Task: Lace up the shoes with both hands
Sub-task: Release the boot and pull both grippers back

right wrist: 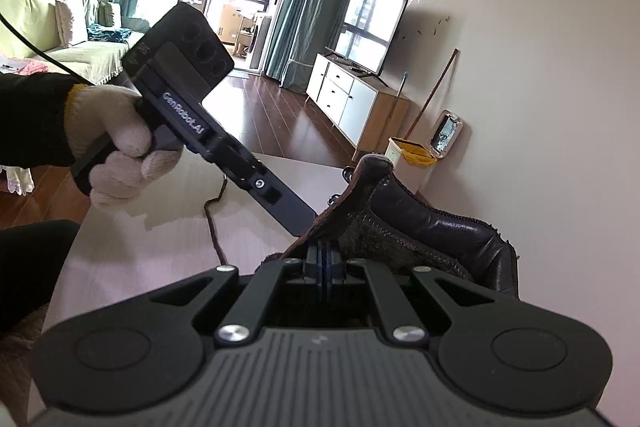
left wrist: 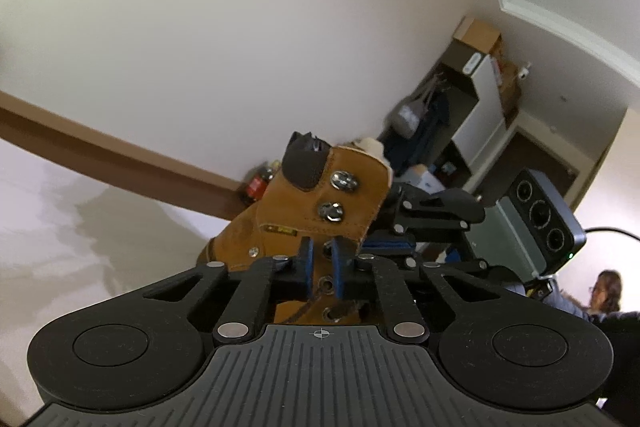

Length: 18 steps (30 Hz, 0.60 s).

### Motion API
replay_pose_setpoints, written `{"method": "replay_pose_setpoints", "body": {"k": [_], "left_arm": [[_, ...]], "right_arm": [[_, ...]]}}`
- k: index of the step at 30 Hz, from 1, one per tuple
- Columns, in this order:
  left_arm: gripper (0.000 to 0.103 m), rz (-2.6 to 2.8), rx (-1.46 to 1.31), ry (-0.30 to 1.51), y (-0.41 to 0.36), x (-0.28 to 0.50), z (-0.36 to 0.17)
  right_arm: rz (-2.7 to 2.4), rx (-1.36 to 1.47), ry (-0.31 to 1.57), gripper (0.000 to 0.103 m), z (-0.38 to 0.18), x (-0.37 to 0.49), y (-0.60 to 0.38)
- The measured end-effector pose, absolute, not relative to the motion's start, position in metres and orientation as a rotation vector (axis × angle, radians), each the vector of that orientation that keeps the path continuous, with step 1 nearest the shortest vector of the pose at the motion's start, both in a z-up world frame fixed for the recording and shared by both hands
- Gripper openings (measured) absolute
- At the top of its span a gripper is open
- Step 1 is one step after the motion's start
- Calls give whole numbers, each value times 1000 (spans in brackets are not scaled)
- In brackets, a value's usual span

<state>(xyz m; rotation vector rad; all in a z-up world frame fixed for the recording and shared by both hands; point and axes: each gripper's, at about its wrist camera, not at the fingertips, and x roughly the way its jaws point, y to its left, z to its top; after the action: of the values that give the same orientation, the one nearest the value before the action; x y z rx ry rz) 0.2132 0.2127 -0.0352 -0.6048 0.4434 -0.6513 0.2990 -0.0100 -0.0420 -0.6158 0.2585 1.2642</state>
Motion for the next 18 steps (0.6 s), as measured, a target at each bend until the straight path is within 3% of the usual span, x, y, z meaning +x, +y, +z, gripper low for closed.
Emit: {"method": "replay_pose_setpoints", "body": {"k": [9, 17, 18], "left_arm": [[1, -631, -572, 414, 212, 204, -27], [1, -313, -502, 358, 275, 162, -4], [1, -263, -493, 360, 285, 154, -3]], "right_arm": [[1228, -606, 258, 4, -41, 294, -14], [1092, -472, 195, 7, -26, 276, -47], [1068, -458, 193, 12, -24, 273, -53]]}}
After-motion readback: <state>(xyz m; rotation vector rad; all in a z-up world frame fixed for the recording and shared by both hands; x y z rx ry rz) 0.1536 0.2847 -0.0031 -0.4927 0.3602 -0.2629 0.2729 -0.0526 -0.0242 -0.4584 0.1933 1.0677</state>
